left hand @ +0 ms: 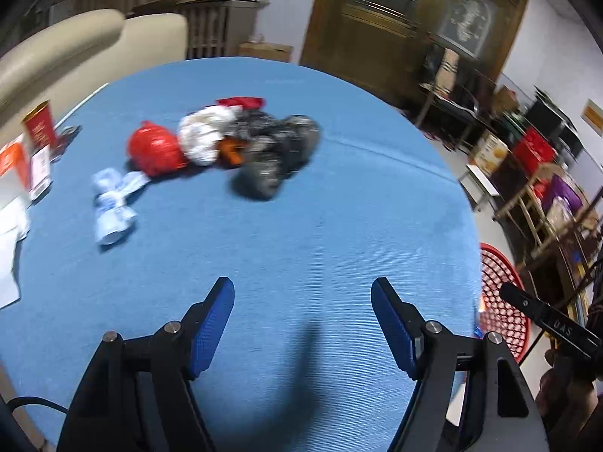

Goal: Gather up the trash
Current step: 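Move both tools back over the table toward the plastic bags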

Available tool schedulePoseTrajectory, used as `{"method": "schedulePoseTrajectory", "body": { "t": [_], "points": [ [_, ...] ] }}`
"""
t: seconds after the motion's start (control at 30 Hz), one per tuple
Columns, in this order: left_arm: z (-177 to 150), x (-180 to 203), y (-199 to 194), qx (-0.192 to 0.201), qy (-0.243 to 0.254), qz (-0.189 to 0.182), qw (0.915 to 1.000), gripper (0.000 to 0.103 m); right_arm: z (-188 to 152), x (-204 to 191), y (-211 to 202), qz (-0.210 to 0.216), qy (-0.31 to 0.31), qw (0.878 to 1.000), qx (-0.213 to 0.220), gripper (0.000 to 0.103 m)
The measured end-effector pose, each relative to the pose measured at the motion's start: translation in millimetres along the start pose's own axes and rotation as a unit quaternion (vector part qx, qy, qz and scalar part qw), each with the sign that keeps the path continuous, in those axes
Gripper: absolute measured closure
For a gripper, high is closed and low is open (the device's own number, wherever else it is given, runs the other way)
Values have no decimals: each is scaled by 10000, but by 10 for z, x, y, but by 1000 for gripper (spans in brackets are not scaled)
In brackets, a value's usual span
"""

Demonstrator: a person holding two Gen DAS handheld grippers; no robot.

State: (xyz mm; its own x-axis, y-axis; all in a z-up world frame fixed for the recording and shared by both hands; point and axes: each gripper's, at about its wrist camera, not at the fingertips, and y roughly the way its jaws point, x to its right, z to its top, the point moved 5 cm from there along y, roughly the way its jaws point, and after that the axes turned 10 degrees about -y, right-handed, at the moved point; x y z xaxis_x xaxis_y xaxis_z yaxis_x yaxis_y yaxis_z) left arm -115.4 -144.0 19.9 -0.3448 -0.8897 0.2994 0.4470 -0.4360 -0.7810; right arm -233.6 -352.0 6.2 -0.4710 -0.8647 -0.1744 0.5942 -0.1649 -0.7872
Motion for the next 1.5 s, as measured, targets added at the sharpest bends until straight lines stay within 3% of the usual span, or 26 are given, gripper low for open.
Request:
{"method": "schedulePoseTrajectory", "body": {
  "t": [0.4, 0.7, 0.97, 1.17, 1.5],
  "points": [
    [147, -829, -85, 290, -750, 623, 9948, 27, 7, -802, 181, 333, -694, 9968, -235, 30],
    [266, -1122, -81, 389, -1030, 875, 9901, 27, 37, -1095, 316, 512, -936, 9936, -375, 30],
    [662, -1421, 56, 618, -1279, 1122, 9835, 27, 10, -1217, 384, 577, -1023, 9920, -460, 30],
    [844, -1542, 263, 474, -1385, 1235, 9815, 27, 42, -1233, 382, 587, -1012, 9921, -446, 30],
    [809, -1643, 466, 235, -1365, 1514, 9787, 28, 282, -1539, 504, 736, -1213, 9892, -370, 30]
  ]
}}
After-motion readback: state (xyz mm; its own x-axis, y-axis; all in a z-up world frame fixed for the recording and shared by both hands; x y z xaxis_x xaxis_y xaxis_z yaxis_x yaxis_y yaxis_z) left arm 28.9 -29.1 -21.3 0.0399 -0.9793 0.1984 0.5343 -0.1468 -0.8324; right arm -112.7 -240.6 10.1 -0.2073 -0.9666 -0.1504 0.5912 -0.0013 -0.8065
